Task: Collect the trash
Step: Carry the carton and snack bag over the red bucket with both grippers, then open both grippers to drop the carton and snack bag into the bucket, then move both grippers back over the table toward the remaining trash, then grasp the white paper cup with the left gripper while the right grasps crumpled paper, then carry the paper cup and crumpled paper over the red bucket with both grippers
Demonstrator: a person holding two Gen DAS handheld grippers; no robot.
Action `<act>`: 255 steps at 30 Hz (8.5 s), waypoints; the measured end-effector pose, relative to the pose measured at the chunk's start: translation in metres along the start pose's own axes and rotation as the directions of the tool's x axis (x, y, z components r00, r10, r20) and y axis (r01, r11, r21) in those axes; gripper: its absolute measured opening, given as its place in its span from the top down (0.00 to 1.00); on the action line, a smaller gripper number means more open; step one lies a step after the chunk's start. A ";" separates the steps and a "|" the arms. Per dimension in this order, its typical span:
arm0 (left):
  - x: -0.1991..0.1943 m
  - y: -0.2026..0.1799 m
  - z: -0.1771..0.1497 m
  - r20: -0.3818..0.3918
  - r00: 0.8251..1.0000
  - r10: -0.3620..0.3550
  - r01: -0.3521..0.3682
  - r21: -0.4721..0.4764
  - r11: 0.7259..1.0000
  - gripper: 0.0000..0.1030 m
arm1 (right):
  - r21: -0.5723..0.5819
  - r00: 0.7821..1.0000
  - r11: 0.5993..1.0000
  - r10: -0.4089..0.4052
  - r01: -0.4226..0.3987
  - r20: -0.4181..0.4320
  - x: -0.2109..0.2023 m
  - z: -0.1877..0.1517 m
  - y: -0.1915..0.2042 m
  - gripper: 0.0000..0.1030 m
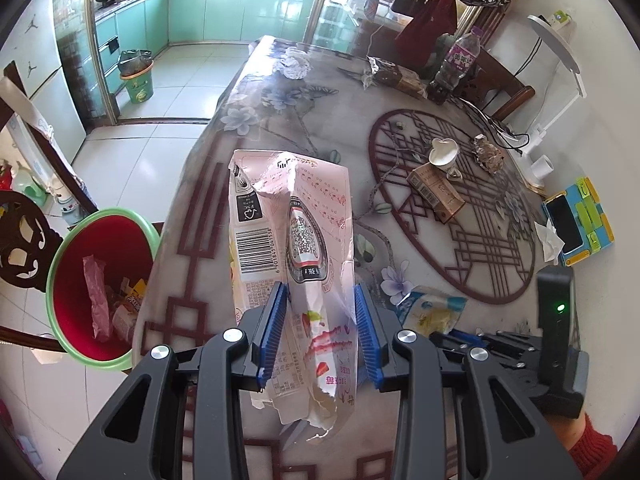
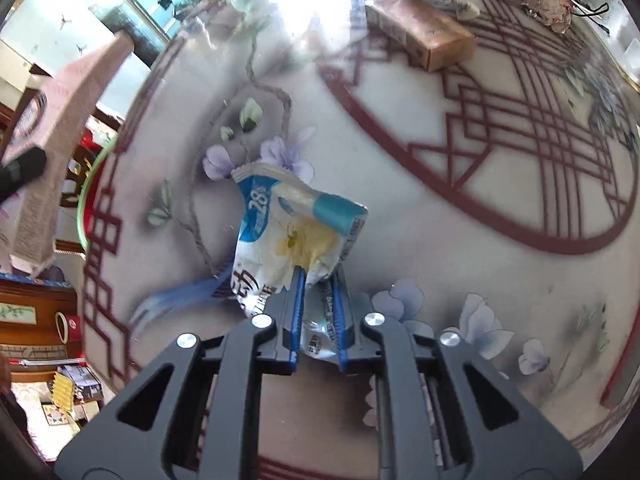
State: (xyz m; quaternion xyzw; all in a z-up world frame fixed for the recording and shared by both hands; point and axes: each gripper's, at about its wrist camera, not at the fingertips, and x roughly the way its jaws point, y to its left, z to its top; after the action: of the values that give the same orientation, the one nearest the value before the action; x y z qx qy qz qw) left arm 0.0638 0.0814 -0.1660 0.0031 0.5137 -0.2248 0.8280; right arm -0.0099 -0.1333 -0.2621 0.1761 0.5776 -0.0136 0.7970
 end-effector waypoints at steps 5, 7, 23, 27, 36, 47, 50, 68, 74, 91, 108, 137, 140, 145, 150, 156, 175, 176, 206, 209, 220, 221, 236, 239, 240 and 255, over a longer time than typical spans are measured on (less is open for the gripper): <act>-0.010 0.014 0.002 0.018 1.000 0.016 -0.016 -0.011 1.000 0.68 | -0.007 0.996 0.999 0.035 -0.035 0.080 -0.032 0.014 0.009 0.87; -0.014 0.019 0.003 0.030 0.999 0.020 -0.020 -0.013 1.000 0.68 | -0.013 0.992 0.999 0.040 -0.039 0.116 -0.044 0.021 0.012 0.87; -0.049 0.072 0.016 0.120 0.992 0.032 -0.029 -0.024 0.999 0.68 | -0.116 0.954 0.990 0.104 -0.074 0.281 -0.102 0.055 0.098 0.87; -0.058 0.096 0.016 0.133 0.990 0.044 -0.039 -0.041 0.998 0.68 | -0.137 0.949 0.987 0.119 -0.082 0.291 -0.101 0.058 0.122 0.87; -0.069 0.156 0.012 0.136 0.986 0.096 -0.082 -0.102 0.991 0.68 | -0.202 0.939 0.973 0.172 -0.114 0.298 -0.095 0.070 0.181 0.87; -0.075 0.221 0.003 0.110 0.980 0.166 -0.141 -0.206 0.968 0.68 | -0.315 0.950 0.934 0.238 -0.167 0.202 -0.057 0.090 0.255 0.87; -0.071 0.236 0.001 0.093 0.980 0.176 -0.152 -0.225 0.963 0.68 | -0.336 0.952 0.926 0.244 -0.172 0.184 -0.049 0.096 0.270 0.87; -0.020 0.300 0.000 -0.030 0.979 0.201 -0.201 -0.300 0.932 0.68 | -0.397 0.980 0.902 0.198 -0.168 0.034 0.029 0.111 0.329 0.87; -0.009 0.302 0.006 -0.051 0.980 0.195 -0.201 -0.286 0.937 0.67 | -0.402 0.981 0.900 0.193 -0.167 0.025 0.037 0.115 0.335 0.87; -0.037 0.292 0.004 0.017 0.972 0.236 -0.221 -0.298 0.929 0.36 | -0.381 0.981 0.916 0.173 -0.127 0.090 0.013 0.106 0.313 0.52; -0.073 0.262 -0.021 0.068 0.962 0.265 -0.233 -0.306 0.923 0.36 | -0.344 0.977 0.928 0.187 -0.142 0.099 -0.004 0.070 0.275 0.46; 0.017 0.018 0.022 0.001 0.998 0.061 -0.061 0.001 0.998 0.35 | 0.035 0.958 0.995 -0.096 0.090 0.269 -0.081 0.077 -0.028 0.44; 0.030 -0.005 0.024 -0.024 0.997 0.070 -0.069 0.023 0.997 0.36 | 0.102 0.959 0.990 -0.121 0.098 0.258 -0.080 0.075 -0.072 0.44; 0.051 -0.039 0.025 -0.066 0.995 0.069 -0.065 0.062 0.996 0.36 | 0.185 0.956 0.977 -0.154 0.109 0.250 -0.078 0.066 -0.131 0.44; 0.066 -0.074 0.030 -0.082 0.995 0.059 -0.049 0.117 0.992 0.35 | 0.356 0.930 0.924 -0.248 0.143 0.272 -0.097 0.062 -0.213 0.44; 0.082 -0.111 0.036 -0.100 0.994 0.044 -0.029 0.154 0.988 0.35 | 0.341 0.904 0.925 -0.281 0.166 0.323 -0.117 0.107 -0.262 0.36; 0.116 -0.145 0.063 -0.136 0.988 0.075 -0.051 0.173 0.984 0.35 | 0.156 0.881 0.958 -0.283 0.241 0.378 -0.056 0.239 -0.230 0.24; 0.120 -0.146 0.065 -0.141 0.987 0.074 -0.049 0.177 0.983 0.35 | 0.175 0.879 0.946 -0.319 0.273 0.355 -0.047 0.246 -0.241 0.24; 0.174 -0.229 0.150 -0.079 0.995 -0.067 0.087 0.279 0.956 0.81 | 0.239 0.935 0.970 -0.041 -0.047 0.352 -0.077 0.145 -0.243 0.97; 0.145 -0.225 0.143 -0.049 0.998 -0.050 0.061 0.270 0.961 0.81 | 0.206 0.937 0.977 -0.018 -0.057 0.348 -0.084 0.134 -0.224 0.97; 0.053 -0.199 0.096 0.058 0.997 -0.059 0.044 0.233 0.971 0.80 | 0.133 0.944 0.990 0.004 -0.051 0.331 -0.107 0.096 -0.183 0.97; 0.047 -0.196 0.092 0.063 0.996 -0.061 0.045 0.227 0.973 0.80 | 0.132 0.944 0.990 0.003 -0.049 0.329 -0.108 0.093 -0.181 0.97; -0.001 -0.124 0.045 0.142 0.989 0.050 -0.058 0.053 0.997 0.80 | -0.033 0.972 0.998 0.065 -0.059 0.224 -0.093 0.086 -0.107 0.97; -0.011 -0.100 0.039 0.154 0.985 0.080 -0.080 -0.007 0.997 0.80 | -0.090 0.968 0.992 0.106 -0.088 0.228 -0.092 0.093 -0.079 0.97; -0.016 -0.091 0.036 0.160 0.983 0.096 -0.093 -0.027 0.995 0.80 | -0.107 0.966 0.990 0.118 -0.096 0.230 -0.093 0.094 -0.070 0.97; -0.059 0.022 0.012 0.174 0.967 0.188 -0.158 -0.176 0.972 0.80 | -0.252 0.934 0.960 0.196 -0.121 0.298 -0.114 0.099 0.048 0.97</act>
State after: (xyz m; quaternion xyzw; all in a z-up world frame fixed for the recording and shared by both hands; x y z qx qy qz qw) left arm 0.0603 0.1204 -0.1155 -0.0401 0.4470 -0.1084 0.8870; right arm 0.0542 -0.1382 -0.1172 0.1247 0.4221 0.0896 0.8935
